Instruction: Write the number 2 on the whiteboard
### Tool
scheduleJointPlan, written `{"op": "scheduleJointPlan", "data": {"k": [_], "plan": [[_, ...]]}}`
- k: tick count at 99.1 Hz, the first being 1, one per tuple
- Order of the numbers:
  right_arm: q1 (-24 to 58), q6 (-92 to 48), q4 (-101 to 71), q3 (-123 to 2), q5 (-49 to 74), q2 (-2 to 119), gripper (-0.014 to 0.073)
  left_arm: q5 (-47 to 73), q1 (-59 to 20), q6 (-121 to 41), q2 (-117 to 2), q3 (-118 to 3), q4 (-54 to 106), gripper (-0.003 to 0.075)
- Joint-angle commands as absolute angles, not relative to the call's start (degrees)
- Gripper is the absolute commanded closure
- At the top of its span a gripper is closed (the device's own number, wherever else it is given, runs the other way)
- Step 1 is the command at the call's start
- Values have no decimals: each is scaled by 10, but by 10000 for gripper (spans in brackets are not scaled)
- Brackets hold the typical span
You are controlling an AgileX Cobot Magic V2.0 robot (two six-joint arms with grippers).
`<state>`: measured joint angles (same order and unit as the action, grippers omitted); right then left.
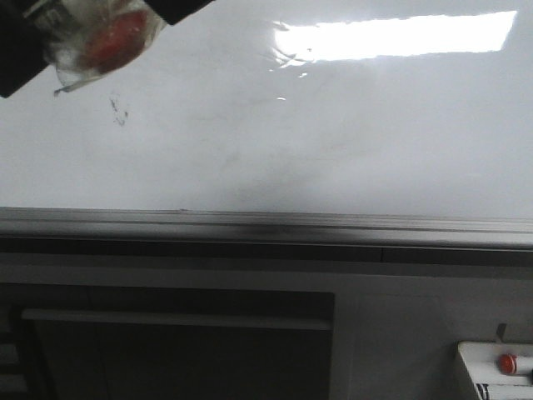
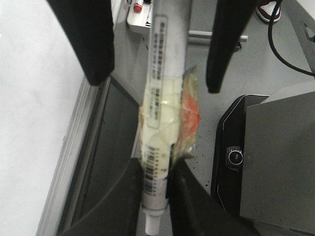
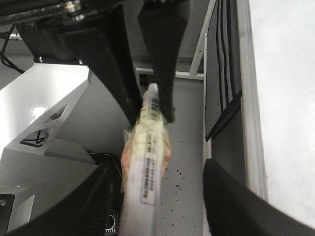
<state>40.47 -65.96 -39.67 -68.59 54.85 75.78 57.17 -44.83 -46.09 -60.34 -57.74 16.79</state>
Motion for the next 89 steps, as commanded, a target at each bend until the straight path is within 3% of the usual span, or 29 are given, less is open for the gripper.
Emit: {"op": "scheduleJointPlan", "data": {"k": [1,42,89], "plan": [[406,-665,-425,-706,529,745,233,540,-453,-462,-597,-598,187,738],[406,-665,-426,-706,529,745,370,516,-453,-462,-597,-598,187,738],[406,-665,-440,-706,529,745,603,516,-453,-462,-597,-598,186,738]]}}
